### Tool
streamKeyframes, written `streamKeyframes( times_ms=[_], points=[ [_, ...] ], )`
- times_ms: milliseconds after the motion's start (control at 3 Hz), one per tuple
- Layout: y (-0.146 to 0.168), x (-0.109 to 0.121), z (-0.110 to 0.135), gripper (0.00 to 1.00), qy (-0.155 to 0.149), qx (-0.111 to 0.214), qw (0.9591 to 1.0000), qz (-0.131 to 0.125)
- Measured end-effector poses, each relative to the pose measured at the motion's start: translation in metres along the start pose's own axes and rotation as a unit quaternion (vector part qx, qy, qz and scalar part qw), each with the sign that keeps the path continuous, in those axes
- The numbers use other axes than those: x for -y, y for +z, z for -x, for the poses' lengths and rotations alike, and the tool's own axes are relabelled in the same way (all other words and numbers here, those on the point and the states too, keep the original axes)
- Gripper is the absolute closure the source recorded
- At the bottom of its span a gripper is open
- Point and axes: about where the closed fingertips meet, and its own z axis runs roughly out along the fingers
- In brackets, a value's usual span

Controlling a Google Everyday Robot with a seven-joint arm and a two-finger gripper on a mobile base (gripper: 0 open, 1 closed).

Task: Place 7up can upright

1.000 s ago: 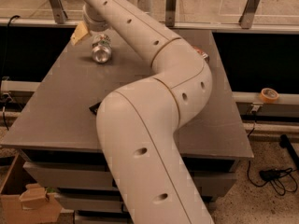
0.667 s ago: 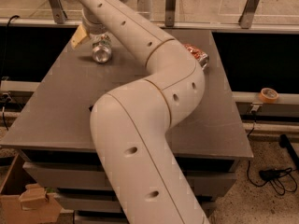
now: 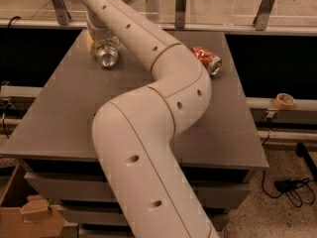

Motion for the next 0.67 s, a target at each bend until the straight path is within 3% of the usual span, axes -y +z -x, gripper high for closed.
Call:
streamKeyframes(
  times_ms=[333, 667],
  points=[
    [-0.005, -0.003, 0.006, 0.70, 0.000, 0.011, 0.9999, 0.010],
    [-0.032, -0.009, 0.028, 0.94, -0.030, 0.061, 0.9970, 0.038]
  ],
)
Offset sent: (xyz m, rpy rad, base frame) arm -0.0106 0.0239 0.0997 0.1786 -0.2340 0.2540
